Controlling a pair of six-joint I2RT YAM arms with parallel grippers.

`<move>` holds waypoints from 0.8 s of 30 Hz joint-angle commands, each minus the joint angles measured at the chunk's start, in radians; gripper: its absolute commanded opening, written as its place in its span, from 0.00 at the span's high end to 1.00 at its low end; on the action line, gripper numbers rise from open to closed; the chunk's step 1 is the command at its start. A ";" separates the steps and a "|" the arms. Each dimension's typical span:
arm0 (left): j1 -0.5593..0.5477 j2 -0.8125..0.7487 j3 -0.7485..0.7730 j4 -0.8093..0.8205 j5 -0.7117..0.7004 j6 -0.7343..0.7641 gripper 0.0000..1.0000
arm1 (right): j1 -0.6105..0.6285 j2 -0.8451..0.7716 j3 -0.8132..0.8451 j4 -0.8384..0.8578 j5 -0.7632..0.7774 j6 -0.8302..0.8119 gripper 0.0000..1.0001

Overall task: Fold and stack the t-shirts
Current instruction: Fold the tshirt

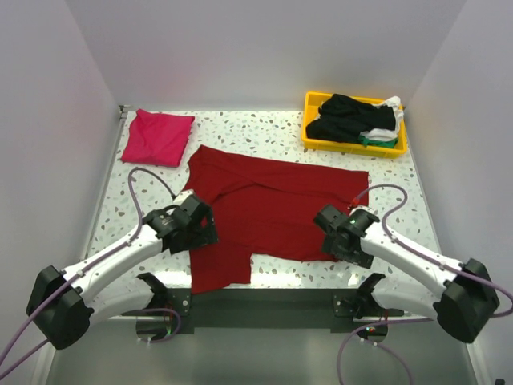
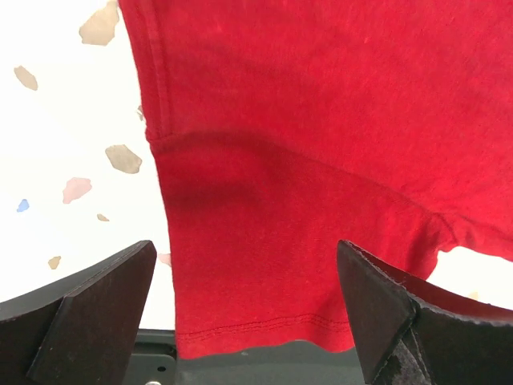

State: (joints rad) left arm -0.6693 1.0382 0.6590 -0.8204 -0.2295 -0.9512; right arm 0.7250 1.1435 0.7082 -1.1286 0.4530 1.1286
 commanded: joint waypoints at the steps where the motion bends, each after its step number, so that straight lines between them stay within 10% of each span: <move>1: -0.003 0.013 0.068 -0.065 -0.064 -0.015 0.00 | -0.012 -0.091 -0.044 -0.063 -0.055 0.157 0.01; 9: -0.001 0.052 0.067 -0.074 -0.093 -0.003 0.00 | -0.012 -0.373 -0.122 -0.072 -0.033 0.286 0.01; 24: 0.000 0.034 -0.077 -0.068 0.225 0.037 0.05 | -0.065 -0.073 -0.021 0.128 -0.037 0.076 0.02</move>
State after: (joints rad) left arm -0.6689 1.0836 0.6304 -0.8936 -0.1242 -0.9417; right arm 0.7002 1.0824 0.6590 -0.9977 0.3805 1.1934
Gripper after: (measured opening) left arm 0.961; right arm 0.985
